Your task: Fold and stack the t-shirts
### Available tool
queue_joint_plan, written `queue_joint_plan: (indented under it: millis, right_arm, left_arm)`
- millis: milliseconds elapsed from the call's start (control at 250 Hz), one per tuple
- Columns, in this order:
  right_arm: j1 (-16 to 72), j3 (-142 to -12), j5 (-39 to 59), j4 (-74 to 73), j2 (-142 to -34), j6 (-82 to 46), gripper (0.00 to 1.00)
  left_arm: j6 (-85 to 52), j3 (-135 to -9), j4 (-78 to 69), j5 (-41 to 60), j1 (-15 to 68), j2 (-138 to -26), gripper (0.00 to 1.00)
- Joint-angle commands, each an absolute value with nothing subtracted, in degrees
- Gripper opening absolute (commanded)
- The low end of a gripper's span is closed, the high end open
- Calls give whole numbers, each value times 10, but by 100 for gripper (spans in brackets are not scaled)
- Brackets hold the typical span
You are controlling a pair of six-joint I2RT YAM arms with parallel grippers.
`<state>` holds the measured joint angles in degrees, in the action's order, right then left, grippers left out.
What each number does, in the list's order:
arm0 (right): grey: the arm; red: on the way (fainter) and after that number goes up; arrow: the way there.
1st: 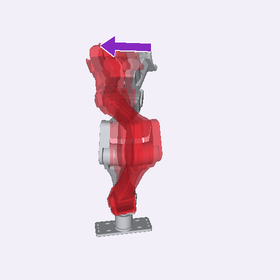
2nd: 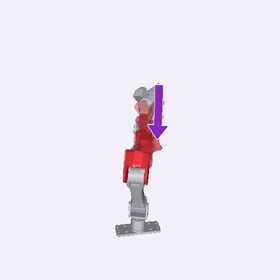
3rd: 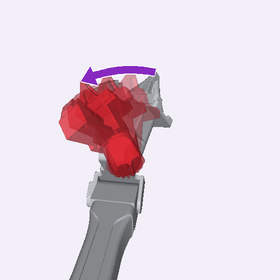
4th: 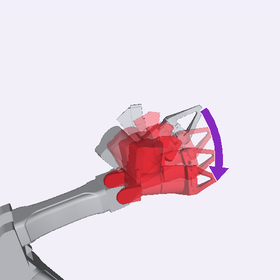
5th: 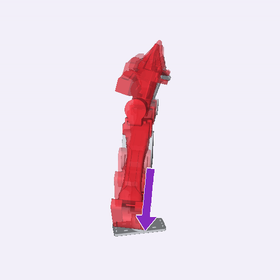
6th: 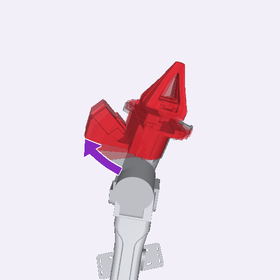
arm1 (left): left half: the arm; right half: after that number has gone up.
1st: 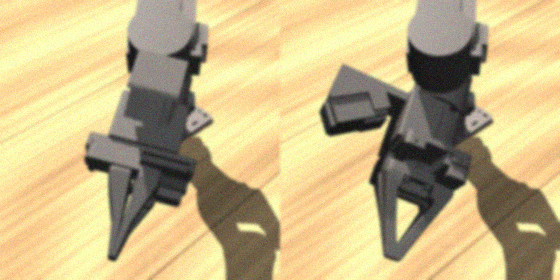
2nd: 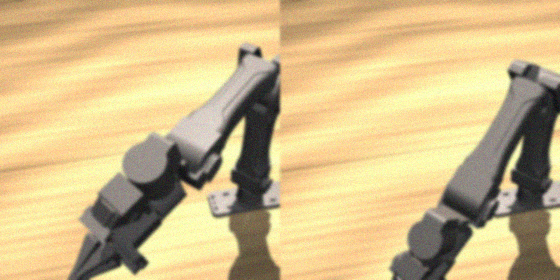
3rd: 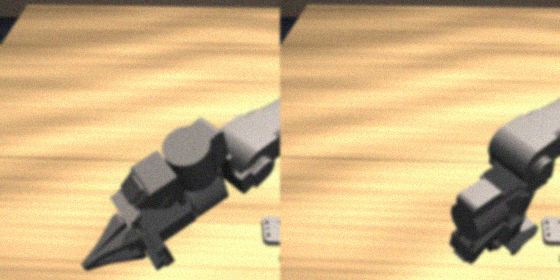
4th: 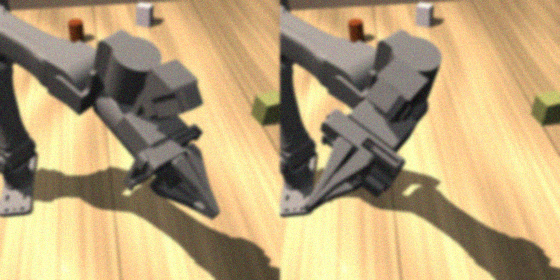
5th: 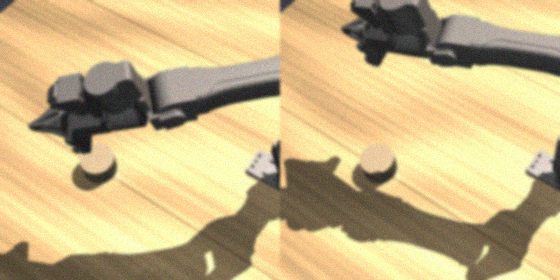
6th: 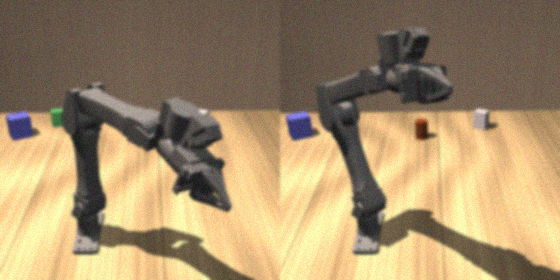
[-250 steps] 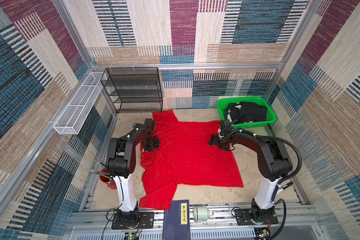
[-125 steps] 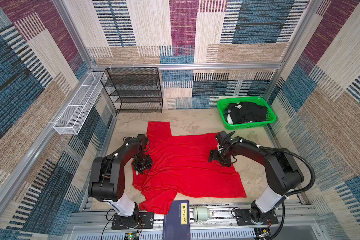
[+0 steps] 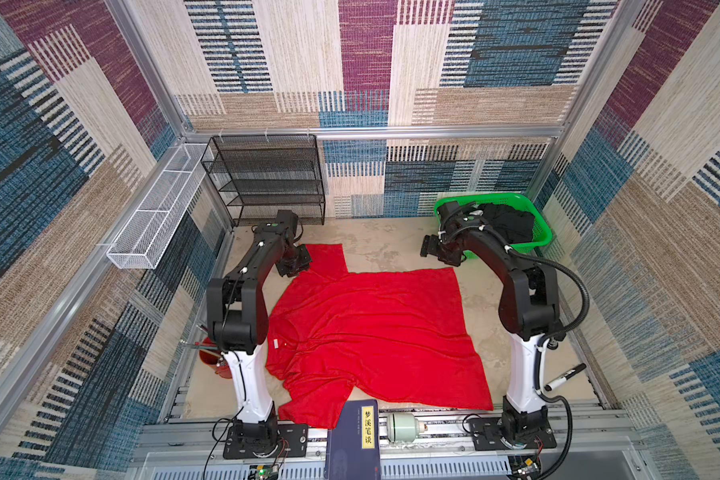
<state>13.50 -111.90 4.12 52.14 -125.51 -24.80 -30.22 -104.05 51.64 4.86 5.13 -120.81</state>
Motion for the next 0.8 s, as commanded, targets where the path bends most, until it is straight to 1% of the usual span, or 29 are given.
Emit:
queue_joint_plan:
  millis: [0,52,212,388,548,680,796]
  right_arm:
    - [137,-1155,45,548,-1285,-221,85]
    - [135,-1144,47,540,-1283,-228,85]
    - [137,-1121,49,533,-1277,-230,85]
    - [137,-1101,58,536,-1269,-226,85]
    - [138,-1051,61,530,-1234,-226,86]
    - [138,-997,45,515,-1191,-231,86]
    - [138,-995,38,512,-1191,-235,86]
  left_arm:
    - [-312,-1080,527,73,51,-1262,32]
    - [-325,-1060,518,79,51,-1265,32]
    - [-356,-940,461,83,47,-1227,32]
    - [-370,-846,467,61,41,-1177,33]
    - [-369,-775,480,51,24,-1118,34]
    - [-331,-762,484,58,18,-1069,35]
    - [-301,-824,489,49,17,-1066,36]
